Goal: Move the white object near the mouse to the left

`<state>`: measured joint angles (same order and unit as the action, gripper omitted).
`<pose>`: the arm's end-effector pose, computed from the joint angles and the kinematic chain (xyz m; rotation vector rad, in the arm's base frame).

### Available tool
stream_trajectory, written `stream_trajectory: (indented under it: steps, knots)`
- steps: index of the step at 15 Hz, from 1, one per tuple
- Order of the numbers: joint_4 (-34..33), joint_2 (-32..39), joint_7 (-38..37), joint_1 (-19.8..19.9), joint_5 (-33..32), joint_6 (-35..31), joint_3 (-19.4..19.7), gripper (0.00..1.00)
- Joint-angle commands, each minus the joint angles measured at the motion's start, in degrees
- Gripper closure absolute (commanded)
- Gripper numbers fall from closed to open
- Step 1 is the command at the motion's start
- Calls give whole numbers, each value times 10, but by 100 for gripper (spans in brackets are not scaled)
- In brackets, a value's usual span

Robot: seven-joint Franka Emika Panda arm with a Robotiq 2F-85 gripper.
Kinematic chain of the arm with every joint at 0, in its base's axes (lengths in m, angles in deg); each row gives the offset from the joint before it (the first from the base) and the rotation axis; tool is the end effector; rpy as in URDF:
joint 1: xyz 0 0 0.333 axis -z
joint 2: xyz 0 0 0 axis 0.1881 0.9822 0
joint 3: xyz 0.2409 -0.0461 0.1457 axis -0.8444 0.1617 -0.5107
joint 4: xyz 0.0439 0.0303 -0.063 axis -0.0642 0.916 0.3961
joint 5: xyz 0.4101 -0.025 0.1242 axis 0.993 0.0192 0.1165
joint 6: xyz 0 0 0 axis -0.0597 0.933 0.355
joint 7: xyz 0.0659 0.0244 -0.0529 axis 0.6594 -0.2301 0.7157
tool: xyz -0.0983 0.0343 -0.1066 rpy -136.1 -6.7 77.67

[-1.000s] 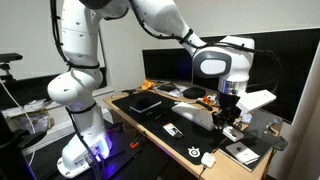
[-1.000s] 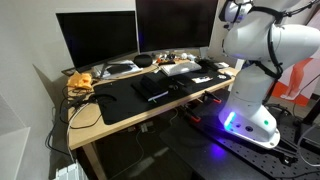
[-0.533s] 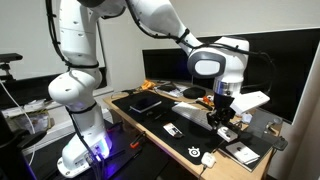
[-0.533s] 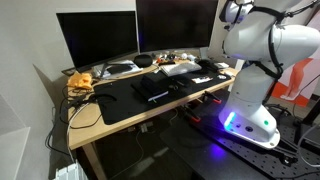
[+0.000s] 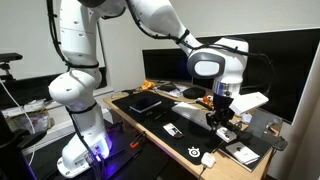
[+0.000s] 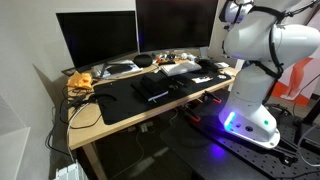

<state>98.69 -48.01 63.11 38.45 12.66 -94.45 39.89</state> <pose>0.2763 -0.5072 0.2031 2.6467 1.6324 0.1175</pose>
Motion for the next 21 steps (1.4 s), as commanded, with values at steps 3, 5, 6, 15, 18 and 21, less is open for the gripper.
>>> stream_trajectory:
  steps: [3, 5, 6, 15, 18, 21]
  knots:
    - [69, -47, 10, -45, -5, -30, 18, 73]
    - [98, -63, 8, -61, -10, -47, 22, 73]
    - [116, -73, 8, -70, -13, -60, 25, 73]
    - [268, -160, 13, -148, -14, -155, 62, 73]
    - [308, -189, 1, -179, -21, -180, 78, 73]
    - [288, -163, -4, -207, -19, -169, 102, 48]
